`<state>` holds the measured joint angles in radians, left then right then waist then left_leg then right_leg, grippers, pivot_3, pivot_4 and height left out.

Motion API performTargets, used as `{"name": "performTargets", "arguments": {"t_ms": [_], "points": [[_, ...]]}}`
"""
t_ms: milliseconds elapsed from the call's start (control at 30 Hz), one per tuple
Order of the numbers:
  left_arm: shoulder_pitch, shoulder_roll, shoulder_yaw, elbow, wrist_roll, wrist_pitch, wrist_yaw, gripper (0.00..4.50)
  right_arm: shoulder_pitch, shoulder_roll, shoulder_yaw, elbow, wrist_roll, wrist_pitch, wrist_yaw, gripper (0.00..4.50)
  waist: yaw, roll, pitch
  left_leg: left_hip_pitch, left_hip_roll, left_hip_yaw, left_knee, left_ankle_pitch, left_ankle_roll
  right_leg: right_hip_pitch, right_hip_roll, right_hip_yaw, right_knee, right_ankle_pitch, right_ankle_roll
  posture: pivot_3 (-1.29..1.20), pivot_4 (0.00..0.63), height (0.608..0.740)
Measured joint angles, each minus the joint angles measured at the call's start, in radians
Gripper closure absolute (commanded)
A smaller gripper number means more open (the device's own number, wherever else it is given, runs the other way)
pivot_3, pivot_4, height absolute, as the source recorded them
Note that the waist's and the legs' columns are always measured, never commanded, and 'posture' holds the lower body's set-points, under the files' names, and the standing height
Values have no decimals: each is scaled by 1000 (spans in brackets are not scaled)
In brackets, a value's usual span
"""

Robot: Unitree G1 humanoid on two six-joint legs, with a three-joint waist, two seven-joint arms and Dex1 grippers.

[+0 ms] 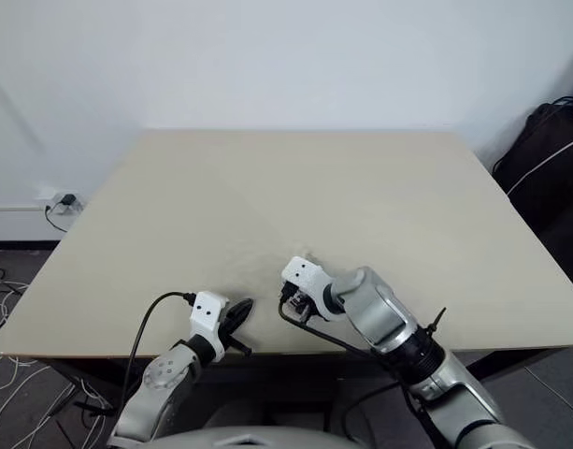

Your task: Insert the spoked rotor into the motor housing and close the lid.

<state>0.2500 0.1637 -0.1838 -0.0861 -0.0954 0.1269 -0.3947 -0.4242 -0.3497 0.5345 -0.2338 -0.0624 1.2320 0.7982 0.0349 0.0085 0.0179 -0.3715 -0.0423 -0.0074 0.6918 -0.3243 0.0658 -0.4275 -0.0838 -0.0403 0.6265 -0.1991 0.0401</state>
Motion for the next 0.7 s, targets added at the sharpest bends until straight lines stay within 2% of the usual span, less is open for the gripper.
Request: {"name": "performTargets", "arguments": {"t_ms": [200,467,700], "points": [[1,0,-1,0,0,0,0,4500,1,141,-109,74,40,53,-145,4425,-11,0,0,0,0,0,0,1,-3,0,1,0,0,3,-1,0,0,740],[6,5,1,0,0,0,1,4500,0,168,-145,69,113,60,-214,1825,-16,3,-1,1,-1,1,0,5,0,0,4,-1,1,6,1,0,0,740],[5,6,1,0,-1,0,1,4500,-5,223,-210,-62,246,83,-208,1825,-19,4,-1,1,0,1,0,6,2,0,4,-1,1,6,2,0,0,740]]}}
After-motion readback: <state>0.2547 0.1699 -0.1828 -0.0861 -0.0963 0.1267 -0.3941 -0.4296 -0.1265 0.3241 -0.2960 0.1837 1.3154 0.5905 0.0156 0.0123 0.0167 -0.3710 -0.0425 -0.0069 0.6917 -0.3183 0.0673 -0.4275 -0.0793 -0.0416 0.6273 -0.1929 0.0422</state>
